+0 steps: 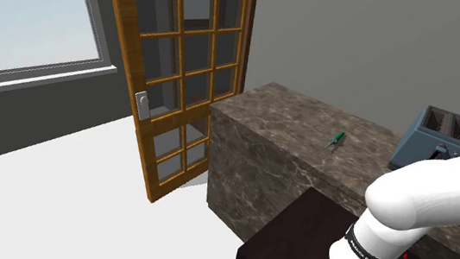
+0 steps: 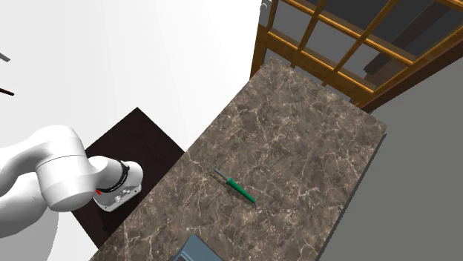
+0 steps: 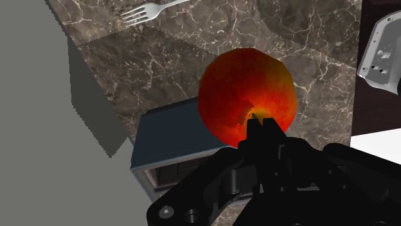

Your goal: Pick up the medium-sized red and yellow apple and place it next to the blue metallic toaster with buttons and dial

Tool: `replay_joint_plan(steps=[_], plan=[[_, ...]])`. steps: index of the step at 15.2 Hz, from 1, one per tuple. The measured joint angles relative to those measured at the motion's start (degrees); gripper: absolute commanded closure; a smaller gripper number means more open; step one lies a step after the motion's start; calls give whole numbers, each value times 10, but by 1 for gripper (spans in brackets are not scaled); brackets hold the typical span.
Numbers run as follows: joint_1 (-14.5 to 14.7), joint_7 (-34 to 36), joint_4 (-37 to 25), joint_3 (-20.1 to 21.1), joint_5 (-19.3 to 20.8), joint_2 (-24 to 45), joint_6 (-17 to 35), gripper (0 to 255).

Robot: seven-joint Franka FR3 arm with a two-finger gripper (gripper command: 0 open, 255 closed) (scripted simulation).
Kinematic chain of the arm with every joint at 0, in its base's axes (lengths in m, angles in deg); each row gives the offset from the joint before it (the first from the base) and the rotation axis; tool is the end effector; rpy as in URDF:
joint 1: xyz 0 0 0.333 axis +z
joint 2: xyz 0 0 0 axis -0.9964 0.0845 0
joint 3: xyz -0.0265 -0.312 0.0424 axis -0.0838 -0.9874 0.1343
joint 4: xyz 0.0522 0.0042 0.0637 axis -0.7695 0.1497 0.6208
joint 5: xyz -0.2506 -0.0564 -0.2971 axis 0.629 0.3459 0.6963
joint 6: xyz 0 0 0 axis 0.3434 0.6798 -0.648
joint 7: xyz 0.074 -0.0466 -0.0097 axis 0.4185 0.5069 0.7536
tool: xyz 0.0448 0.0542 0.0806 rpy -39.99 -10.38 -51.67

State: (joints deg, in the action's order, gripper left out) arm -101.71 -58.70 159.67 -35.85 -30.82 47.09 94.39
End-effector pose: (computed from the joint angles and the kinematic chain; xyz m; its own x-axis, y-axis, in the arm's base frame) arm -0.2497 -0.4759 0.6392 0.9730 -0.1617 0.1648 -0.1614 -0.9868 -0.0151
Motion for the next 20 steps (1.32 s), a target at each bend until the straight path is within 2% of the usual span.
replay_joint_plan(steps=[9, 20], plan=[[-38, 11, 90, 13, 17, -25, 63, 255], [-59, 19, 178, -2, 42, -50, 135, 255]])
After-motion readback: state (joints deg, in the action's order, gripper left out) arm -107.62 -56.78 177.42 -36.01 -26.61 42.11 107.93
